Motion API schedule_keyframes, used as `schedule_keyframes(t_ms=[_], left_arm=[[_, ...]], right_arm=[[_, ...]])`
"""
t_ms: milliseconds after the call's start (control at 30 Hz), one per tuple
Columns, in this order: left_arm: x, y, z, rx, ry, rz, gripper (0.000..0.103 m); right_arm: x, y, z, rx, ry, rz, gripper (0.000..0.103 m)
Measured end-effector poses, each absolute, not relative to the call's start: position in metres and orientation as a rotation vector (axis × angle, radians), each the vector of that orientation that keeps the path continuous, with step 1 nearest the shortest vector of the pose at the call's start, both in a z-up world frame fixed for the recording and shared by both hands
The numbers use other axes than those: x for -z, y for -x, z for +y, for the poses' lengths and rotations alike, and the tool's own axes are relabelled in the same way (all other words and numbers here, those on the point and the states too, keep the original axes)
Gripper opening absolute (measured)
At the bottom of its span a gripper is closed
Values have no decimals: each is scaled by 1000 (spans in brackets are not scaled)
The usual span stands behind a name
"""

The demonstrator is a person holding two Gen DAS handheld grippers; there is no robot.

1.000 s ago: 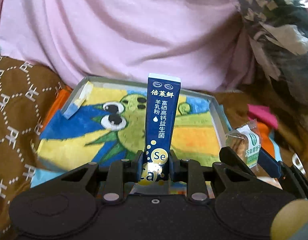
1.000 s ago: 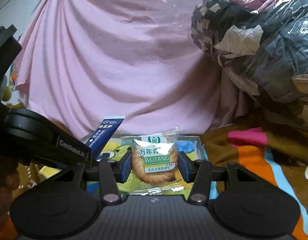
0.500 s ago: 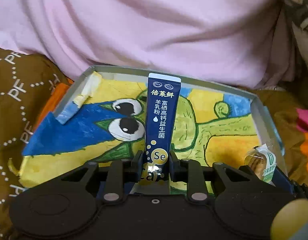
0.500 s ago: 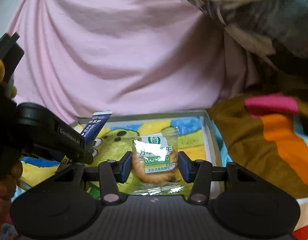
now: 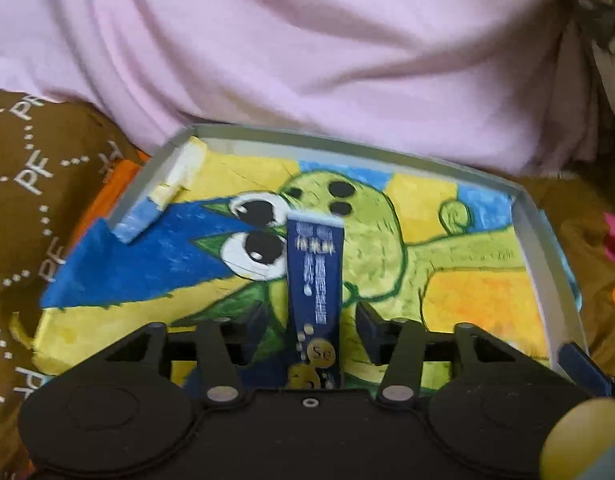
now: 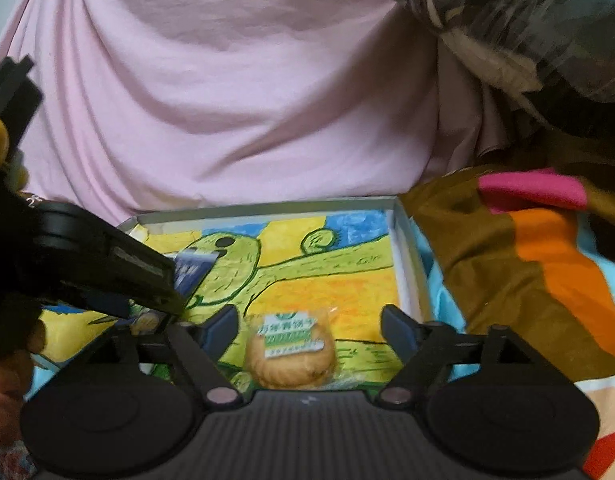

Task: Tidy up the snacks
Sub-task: 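Carry both snacks into the metal tray and open both tools to release them, then withdraw both tools from the tray back over the snack pile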

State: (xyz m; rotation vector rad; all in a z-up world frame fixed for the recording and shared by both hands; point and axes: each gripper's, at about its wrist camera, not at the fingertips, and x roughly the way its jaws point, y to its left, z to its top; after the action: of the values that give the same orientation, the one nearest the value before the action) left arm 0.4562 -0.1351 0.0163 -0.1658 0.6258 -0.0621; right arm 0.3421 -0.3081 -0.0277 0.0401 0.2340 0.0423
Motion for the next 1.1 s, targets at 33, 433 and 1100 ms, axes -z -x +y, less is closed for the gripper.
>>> schedule_keyframes(t_ms=[33, 433, 1100], left_arm=[[-19, -453, -131, 55, 172, 617, 60], [-70, -378, -99, 19, 131, 502, 101], [-58, -202, -63, 50, 46, 458, 102]], right_arm=[[26, -342, -308, -35, -42, 230, 90], [-14, -281, -308, 10, -71, 195, 103], [-31, -113, -291, -30, -103, 214, 103]])
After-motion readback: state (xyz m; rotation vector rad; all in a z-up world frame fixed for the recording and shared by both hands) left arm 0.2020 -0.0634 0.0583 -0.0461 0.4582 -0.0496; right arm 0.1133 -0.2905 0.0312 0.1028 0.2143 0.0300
